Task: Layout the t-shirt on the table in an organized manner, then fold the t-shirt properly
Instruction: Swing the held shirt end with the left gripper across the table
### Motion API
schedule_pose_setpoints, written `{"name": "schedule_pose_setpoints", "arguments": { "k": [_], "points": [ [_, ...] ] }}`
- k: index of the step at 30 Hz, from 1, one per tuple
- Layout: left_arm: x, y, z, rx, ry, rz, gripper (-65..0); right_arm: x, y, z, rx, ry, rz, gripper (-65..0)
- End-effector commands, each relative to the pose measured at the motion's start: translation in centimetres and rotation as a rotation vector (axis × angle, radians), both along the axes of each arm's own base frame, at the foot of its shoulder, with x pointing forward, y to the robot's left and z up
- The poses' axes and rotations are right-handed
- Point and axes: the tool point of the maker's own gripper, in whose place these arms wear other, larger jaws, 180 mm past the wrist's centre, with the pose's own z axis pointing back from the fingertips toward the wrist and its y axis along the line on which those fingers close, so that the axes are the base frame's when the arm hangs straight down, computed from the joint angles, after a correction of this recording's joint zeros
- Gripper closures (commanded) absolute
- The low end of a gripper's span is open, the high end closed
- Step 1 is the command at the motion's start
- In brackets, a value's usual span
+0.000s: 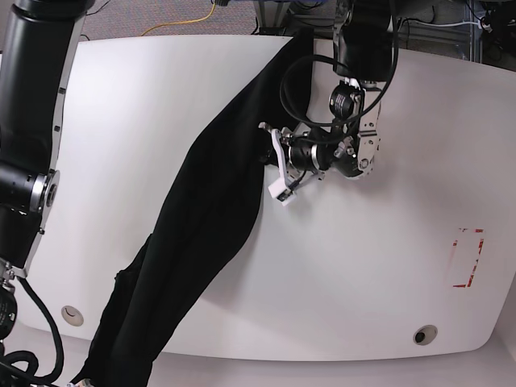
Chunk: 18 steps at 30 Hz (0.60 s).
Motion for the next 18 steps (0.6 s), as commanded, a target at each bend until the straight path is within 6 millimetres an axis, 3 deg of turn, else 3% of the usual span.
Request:
{"name": "schedule_pose_setpoints", "arguments": {
  "k": [1,3,8,13,18],
  "points": [
    [-1.1,1.0,0.5,0.066,-0.039,-0.046,0.0,-0.5,0.2,3.0,0.020,-0.081,0.018,0.0],
    [-2.3,1.3,0.8,0.099,-0.056,-0.077,0.0,-0.5,0.2,3.0,0.020,-0.081,0.018,0.0],
    [-4.3,4.5,1.9,0.196,-0.113,-0.104,0.0,-0.5,0.2,3.0,0.020,-0.081,0.019,0.0],
    [-5.1,6.8,3.6,0.267,-0.182,-0.123,0.0,-0.5,0.3,3.0,0.021,-0.080,0.021,0.0],
    [-5.3,8.5,3.7,0.327,-0.184,-0.133,-0.4,-0.5,0.3,3.0,0.021,-0.080,0.021,0.0]
  ]
}}
